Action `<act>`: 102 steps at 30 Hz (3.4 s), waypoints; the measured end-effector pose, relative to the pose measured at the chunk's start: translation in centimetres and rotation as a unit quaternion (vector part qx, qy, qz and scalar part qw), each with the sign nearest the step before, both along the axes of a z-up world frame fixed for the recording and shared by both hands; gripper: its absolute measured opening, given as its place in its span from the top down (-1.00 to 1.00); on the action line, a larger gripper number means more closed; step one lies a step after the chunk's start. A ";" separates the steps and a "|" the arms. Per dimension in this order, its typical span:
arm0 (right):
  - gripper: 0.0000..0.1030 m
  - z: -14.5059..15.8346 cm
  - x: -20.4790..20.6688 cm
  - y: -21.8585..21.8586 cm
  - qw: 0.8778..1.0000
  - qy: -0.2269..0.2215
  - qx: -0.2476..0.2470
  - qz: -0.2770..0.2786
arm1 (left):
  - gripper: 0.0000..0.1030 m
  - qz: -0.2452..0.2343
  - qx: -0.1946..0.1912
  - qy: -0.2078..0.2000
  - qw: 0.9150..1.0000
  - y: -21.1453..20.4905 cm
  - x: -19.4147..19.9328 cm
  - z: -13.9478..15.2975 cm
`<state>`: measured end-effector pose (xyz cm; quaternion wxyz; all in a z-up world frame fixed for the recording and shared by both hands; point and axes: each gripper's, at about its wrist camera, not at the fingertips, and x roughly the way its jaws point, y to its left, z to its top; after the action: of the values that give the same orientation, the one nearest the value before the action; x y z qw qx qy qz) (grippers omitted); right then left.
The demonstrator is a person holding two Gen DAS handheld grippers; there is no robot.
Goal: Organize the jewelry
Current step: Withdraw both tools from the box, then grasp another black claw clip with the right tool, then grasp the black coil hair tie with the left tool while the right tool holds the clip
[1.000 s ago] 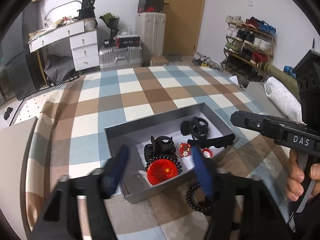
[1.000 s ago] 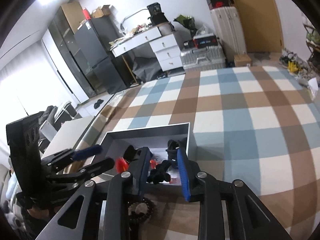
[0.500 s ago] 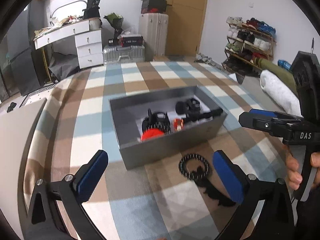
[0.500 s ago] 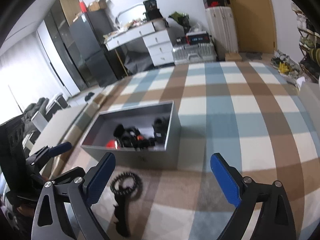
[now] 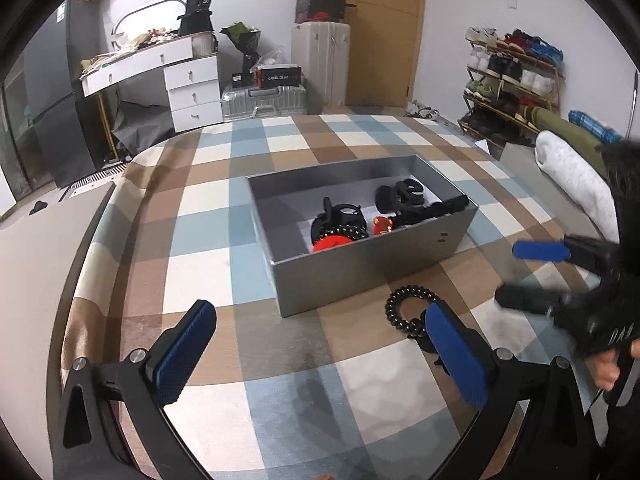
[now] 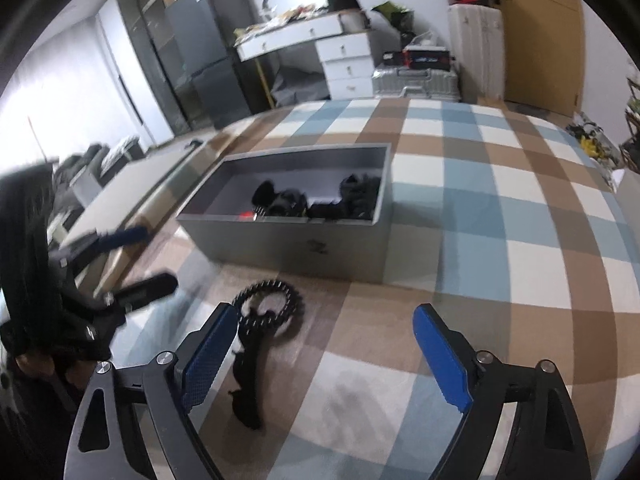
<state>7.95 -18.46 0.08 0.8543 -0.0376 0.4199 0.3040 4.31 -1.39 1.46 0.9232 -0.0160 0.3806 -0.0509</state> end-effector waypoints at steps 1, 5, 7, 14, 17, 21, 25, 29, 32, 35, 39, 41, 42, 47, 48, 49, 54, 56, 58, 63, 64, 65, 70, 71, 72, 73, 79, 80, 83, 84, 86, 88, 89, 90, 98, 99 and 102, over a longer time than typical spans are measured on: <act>-0.73 -0.3 -0.2 0.4 1.000 0.003 -0.010 0.007 | -0.98 0.003 -0.005 0.001 1.000 0.3 0.0 0.0; -0.64 -1.3 -1.3 2.2 0.998 0.005 -0.048 0.043 | -0.98 0.014 -0.009 0.002 1.000 0.7 0.1 -0.1; -0.47 -1.9 -1.9 3.1 0.996 0.007 -0.060 0.061 | -0.98 0.015 -0.008 0.003 1.000 0.8 0.2 -0.2; -0.05 -3.0 -3.2 4.7 0.993 0.018 -0.069 0.099 | -0.98 0.022 -0.006 0.012 1.000 1.1 0.4 -0.6; -0.01 -3.3 -3.7 5.1 0.991 0.001 -0.090 0.100 | -0.98 0.022 -0.006 0.014 1.000 1.2 0.3 -0.7; 0.08 -3.7 -4.0 5.4 0.990 -0.003 -0.097 0.104 | -0.98 0.020 -0.006 0.019 1.000 1.2 0.4 -0.9; 0.08 -3.7 -4.1 5.4 0.990 -0.006 -0.100 0.102 | -0.98 0.020 -0.002 0.023 1.000 1.2 0.5 -1.2; 0.23 -3.6 -4.2 5.5 0.989 -0.016 -0.108 0.103 | -0.98 0.017 0.000 0.026 1.000 1.0 0.5 -1.3; 0.55 -3.5 -4.3 5.8 0.988 -0.018 -0.104 0.111 | -0.98 0.014 0.001 0.028 0.999 0.8 0.5 -1.5; 0.71 -3.5 -4.6 6.1 0.986 -0.024 -0.107 0.123 | -0.98 0.013 0.003 0.031 0.999 0.7 0.6 -1.6; 0.71 -3.3 -5.0 6.2 0.985 -0.018 -0.091 0.144 | -0.98 0.008 -0.001 0.032 0.999 0.6 0.6 -1.6; 0.71 -3.2 -5.1 6.2 0.984 -0.010 -0.082 0.157 | -0.98 0.004 -0.003 0.033 0.999 0.5 0.5 -1.6; 0.72 -3.2 -5.2 6.3 0.983 -0.004 -0.081 0.164 | -0.98 0.003 -0.002 0.033 0.999 0.5 0.5 -1.5; 0.72 -3.0 -5.6 5.8 0.978 -0.004 -0.098 0.182 | -0.98 0.001 -0.003 0.035 0.999 0.4 0.5 -1.6; 0.72 -2.8 -5.8 5.6 0.978 -0.006 -0.096 0.186 | -0.98 0.001 -0.002 0.034 0.999 0.3 0.5 -1.5; 0.72 -2.5 -5.8 5.3 0.977 -0.007 -0.093 0.191 | -0.98 0.001 -0.002 0.034 0.999 0.3 0.5 -1.5; 0.71 -0.6 -6.3 4.4 0.977 -0.023 -0.085 0.193 | -0.98 0.004 -0.004 0.039 0.999 0.3 0.7 -1.8; 0.71 0.5 -6.2 3.7 0.980 -0.037 -0.077 0.182 | -0.98 0.006 -0.006 0.040 0.999 0.3 0.6 -1.8; 0.71 0.9 -5.7 3.2 0.983 -0.042 -0.069 0.165 | -0.98 0.006 -0.015 0.044 0.999 0.1 0.7 -1.8; 0.71 0.7 -2.9 1.9 0.993 -0.031 -0.056 0.100 | -0.98 0.014 -0.035 0.055 0.998 -0.4 1.1 -2.3; 0.71 0.8 -2.8 1.9 0.994 -0.031 -0.054 0.094 | -0.98 0.016 -0.033 0.058 0.998 -0.8 1.3 -2.5; 0.71 0.9 -2.6 1.8 0.994 -0.032 -0.047 0.090 | -0.98 0.020 -0.026 0.061 0.998 -1.1 1.4 -2.7; 0.71 1.7 -2.3 0.8 0.996 -0.033 -0.030 0.074 | -0.98 0.026 0.000 0.072 0.997 -3.0 1.8 -3.9; 0.71 1.7 -2.2 0.7 0.996 -0.034 -0.030 0.072 | -0.98 0.022 0.004 0.072 0.997 -3.4 1.7 -3.9; 0.71 1.8 -2.4 0.6 0.996 -0.035 -0.029 0.072 | -0.98 0.016 0.006 0.072 0.997 -3.7 1.6 -4.0; 0.71 1.8 -2.4 0.6 0.996 -0.035 -0.027 0.071 | -0.98 0.016 0.007 0.072 0.997 -3.8 1.6 -4.1; 0.71 2.0 -2.7 0.7 0.996 -0.036 -0.024 0.073 | -0.98 0.032 0.008 0.082 0.996 -3.2 1.6 -4.3; 0.71 2.1 -2.7 0.7 0.996 -0.036 -0.024 0.074 | -0.98 0.032 0.009 0.081 0.996 -3.2 1.5 -4.3; 0.71 2.1 -2.8 0.7 0.996 -0.038 -0.023 0.072 | -0.98 0.041 0.022 0.082 0.996 -2.7 1.4 -4.1; 0.71 2.2 -2.7 0.7 0.996 -0.039 -0.023 0.071 | -0.98 0.047 0.028 0.084 0.995 -2.4 1.3 -4.1; 0.71 2.1 -2.7 0.7 0.996 -0.039 -0.023 0.071 | -0.98 0.060 0.028 0.082 0.994 -1.8 1.2 -3.9; 0.71 2.2 -2.7 0.7 0.996 -0.040 -0.022 0.071 | -0.98 0.054 0.004 0.076 0.996 -1.7 1.0 -3.8; 0.71 2.1 -2.7 0.8 0.996 -0.040 -0.022 0.072 | -0.98 0.042 -0.014 0.072 0.996 -1.9 0.9 -3.7; 0.71 2.1 -2.8 0.8 0.996 -0.041 -0.023 0.073 | -0.98 0.031 -0.024 0.071 0.997 -2.3 0.8 -3.8; 0.71 2.1 -2.9 0.8 0.996 -0.042 -0.022 0.076 | -0.90 0.031 -0.001 0.084 0.996 -3.4 1.2 -4.4; 0.71 2.1 -2.8 0.7 0.996 -0.042 -0.021 0.075 | -0.90 0.034 0.001 0.085 0.996 -3.2 1.2 -4.3; 0.71 2.3 -2.8 0.6 0.996 -0.043 -0.019 0.071 | -0.89 0.054 0.022 0.084 0.995 -2.3 1.3 -4.1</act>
<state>5.19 -17.91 2.36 0.8469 -0.0970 0.3848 0.3539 5.57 -3.71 -2.64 0.8893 -0.0210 0.4567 0.0090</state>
